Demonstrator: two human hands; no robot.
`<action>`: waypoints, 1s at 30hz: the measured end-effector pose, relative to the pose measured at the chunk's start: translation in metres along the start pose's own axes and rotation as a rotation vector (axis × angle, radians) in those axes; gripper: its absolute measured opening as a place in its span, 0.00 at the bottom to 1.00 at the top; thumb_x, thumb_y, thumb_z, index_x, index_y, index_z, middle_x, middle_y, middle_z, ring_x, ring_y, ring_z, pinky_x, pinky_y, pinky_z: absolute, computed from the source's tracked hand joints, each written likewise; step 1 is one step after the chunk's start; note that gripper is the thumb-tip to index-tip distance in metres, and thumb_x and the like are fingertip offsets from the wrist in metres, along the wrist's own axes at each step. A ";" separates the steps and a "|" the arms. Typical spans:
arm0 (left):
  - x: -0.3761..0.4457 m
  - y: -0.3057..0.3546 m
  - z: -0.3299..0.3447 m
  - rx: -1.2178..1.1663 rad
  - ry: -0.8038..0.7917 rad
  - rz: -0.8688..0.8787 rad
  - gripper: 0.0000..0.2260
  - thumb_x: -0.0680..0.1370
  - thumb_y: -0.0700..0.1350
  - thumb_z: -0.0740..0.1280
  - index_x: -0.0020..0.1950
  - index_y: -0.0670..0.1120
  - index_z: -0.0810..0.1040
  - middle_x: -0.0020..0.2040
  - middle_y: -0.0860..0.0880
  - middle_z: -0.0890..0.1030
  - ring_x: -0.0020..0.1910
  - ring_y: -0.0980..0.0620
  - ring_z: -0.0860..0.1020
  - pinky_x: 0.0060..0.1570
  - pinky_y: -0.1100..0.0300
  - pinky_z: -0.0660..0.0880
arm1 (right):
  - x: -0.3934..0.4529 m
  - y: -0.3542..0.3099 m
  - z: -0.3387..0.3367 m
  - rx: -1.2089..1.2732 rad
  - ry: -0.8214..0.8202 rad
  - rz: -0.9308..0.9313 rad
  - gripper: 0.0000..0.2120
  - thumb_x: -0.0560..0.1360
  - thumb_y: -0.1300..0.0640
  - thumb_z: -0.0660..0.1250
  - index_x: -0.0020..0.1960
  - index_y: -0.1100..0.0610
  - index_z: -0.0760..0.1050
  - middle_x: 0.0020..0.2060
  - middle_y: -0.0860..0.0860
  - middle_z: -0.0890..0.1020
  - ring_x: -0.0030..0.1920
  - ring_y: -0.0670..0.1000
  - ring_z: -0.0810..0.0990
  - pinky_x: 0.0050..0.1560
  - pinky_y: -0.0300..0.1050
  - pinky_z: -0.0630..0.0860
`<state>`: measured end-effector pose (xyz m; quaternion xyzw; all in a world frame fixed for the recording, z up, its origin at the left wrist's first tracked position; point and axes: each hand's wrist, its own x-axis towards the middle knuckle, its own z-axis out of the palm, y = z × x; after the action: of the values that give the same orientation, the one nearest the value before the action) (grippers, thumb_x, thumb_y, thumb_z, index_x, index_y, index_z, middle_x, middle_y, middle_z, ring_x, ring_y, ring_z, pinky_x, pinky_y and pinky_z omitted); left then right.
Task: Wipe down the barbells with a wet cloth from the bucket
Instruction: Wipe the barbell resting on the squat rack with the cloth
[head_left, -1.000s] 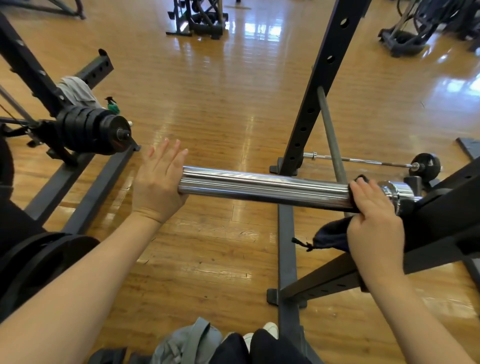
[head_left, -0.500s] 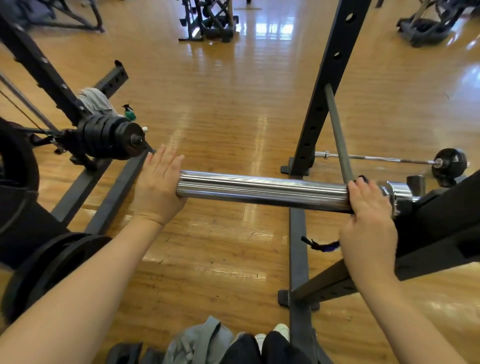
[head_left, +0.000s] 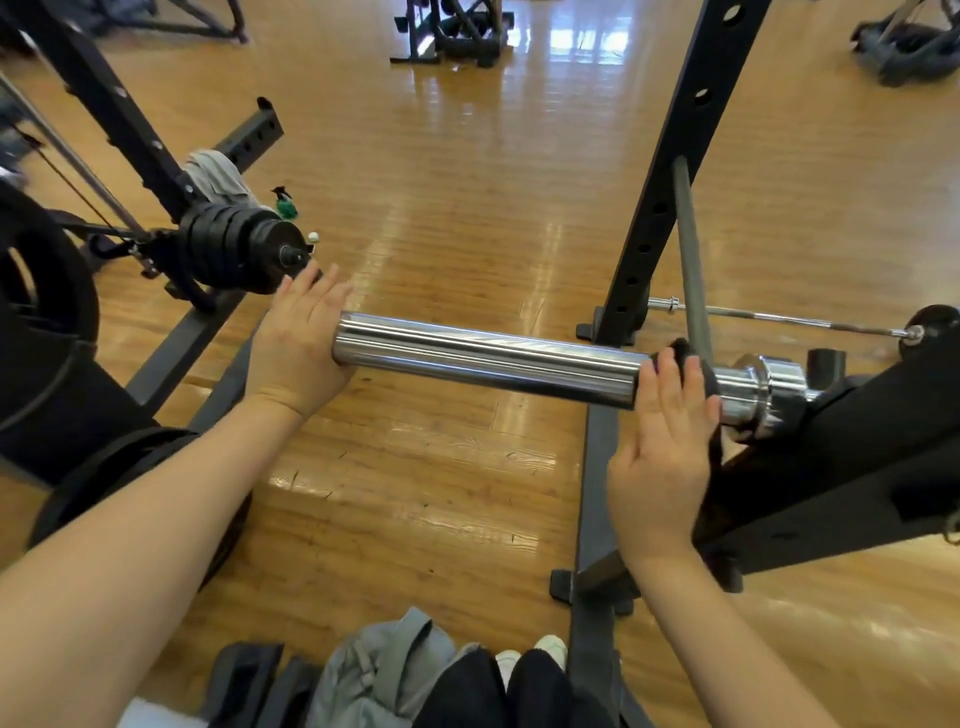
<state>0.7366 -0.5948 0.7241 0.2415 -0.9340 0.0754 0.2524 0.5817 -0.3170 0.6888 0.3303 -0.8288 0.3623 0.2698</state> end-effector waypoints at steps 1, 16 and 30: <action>0.000 0.001 0.000 0.008 -0.009 -0.007 0.28 0.66 0.37 0.76 0.63 0.33 0.72 0.63 0.33 0.75 0.66 0.33 0.69 0.74 0.60 0.44 | -0.002 -0.004 0.004 0.021 -0.029 -0.079 0.23 0.73 0.72 0.54 0.67 0.66 0.68 0.67 0.59 0.69 0.71 0.55 0.60 0.75 0.48 0.47; -0.002 0.000 0.002 0.047 -0.009 0.008 0.27 0.66 0.37 0.75 0.63 0.32 0.72 0.62 0.33 0.75 0.66 0.33 0.70 0.74 0.61 0.43 | -0.006 0.016 0.001 0.028 0.032 -0.130 0.25 0.71 0.76 0.61 0.66 0.64 0.70 0.65 0.55 0.70 0.70 0.53 0.63 0.74 0.49 0.52; -0.002 -0.012 0.012 0.033 0.089 0.150 0.24 0.67 0.36 0.74 0.61 0.31 0.74 0.61 0.33 0.76 0.64 0.33 0.72 0.68 0.43 0.62 | -0.007 0.030 -0.006 -0.065 0.049 -0.069 0.24 0.72 0.73 0.54 0.66 0.66 0.69 0.66 0.59 0.70 0.71 0.55 0.62 0.75 0.50 0.51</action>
<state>0.7391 -0.6077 0.7128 0.1713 -0.9360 0.1199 0.2831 0.5655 -0.2941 0.6751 0.3408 -0.8215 0.3334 0.3129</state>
